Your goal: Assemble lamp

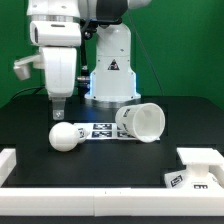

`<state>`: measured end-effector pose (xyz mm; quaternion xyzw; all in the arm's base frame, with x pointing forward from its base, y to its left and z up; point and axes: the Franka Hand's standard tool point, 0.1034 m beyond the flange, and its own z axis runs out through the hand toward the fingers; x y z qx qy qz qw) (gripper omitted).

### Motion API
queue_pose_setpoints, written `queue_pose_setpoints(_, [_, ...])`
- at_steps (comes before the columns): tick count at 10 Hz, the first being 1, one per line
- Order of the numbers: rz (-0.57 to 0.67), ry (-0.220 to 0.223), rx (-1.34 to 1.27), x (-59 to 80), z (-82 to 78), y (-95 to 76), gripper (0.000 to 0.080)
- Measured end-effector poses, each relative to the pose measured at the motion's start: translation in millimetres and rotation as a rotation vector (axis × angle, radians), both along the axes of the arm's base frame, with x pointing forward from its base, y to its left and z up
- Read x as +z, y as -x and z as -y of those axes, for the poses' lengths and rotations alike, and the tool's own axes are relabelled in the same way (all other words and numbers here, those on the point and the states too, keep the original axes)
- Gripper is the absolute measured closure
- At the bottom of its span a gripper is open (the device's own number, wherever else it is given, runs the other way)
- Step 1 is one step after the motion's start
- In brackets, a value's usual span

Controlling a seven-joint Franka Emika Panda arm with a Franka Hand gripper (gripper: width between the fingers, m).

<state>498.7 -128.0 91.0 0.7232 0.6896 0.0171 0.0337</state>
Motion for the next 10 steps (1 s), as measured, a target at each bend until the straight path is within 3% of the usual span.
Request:
queue_pose_setpoints(6, [0.008, -0.042, -0.348, -1.9, -2.7, 0.9, 0.01])
queue_pose_setpoints(10, [0.047, -0.156, -1.003, -3.2, -4.8, 0.0, 0.01])
